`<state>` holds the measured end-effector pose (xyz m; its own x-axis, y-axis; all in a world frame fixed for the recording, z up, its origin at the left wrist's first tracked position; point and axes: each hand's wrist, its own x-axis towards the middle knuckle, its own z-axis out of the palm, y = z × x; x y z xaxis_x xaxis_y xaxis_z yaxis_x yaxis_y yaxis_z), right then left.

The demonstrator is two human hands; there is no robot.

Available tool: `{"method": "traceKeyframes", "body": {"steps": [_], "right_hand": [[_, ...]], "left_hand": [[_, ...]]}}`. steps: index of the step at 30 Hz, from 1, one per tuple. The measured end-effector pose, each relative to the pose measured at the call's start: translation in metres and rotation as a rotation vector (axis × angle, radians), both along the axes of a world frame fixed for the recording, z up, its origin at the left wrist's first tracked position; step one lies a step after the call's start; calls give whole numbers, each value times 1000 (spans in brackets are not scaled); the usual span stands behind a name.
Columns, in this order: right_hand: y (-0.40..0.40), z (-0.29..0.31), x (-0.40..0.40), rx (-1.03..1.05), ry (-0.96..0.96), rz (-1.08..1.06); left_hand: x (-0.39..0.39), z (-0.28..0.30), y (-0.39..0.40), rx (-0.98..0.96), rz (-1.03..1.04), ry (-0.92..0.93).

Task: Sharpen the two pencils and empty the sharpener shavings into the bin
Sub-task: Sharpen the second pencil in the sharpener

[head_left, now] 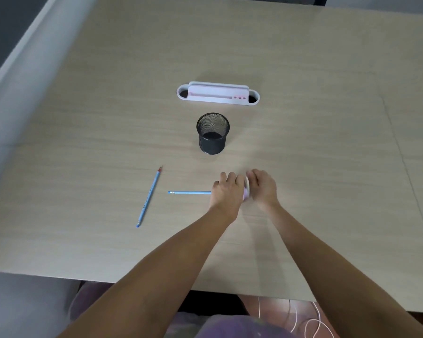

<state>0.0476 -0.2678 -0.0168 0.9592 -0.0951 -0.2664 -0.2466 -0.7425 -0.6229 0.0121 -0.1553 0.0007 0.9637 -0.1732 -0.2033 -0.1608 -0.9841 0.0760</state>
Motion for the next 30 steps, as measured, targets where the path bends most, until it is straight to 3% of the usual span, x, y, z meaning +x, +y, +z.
{"method": "traceKeyframes", "body": {"steps": [6,13,16,20,23,27,30], "right_hand": [[8,-15,-61,-138,-22,-98],[-11,22,-82,227,13,-3],[-11,33,-42,189,-12,21],[-3,16,0,150,73,-115],[3,0,-13,93,110,-174],[7,-12,-64,-50,6,-125],[1,-6,-88,78,-79,-86]], "left_hand": [[-1,0,-2,32,16,11],[-2,-3,-2,50,1,0],[-1,-3,-2,46,-11,1],[-1,-2,-1,37,-11,6],[-1,-2,-1,46,8,10],[-1,0,-4,40,26,19],[-1,-1,-3,28,21,15]]}}
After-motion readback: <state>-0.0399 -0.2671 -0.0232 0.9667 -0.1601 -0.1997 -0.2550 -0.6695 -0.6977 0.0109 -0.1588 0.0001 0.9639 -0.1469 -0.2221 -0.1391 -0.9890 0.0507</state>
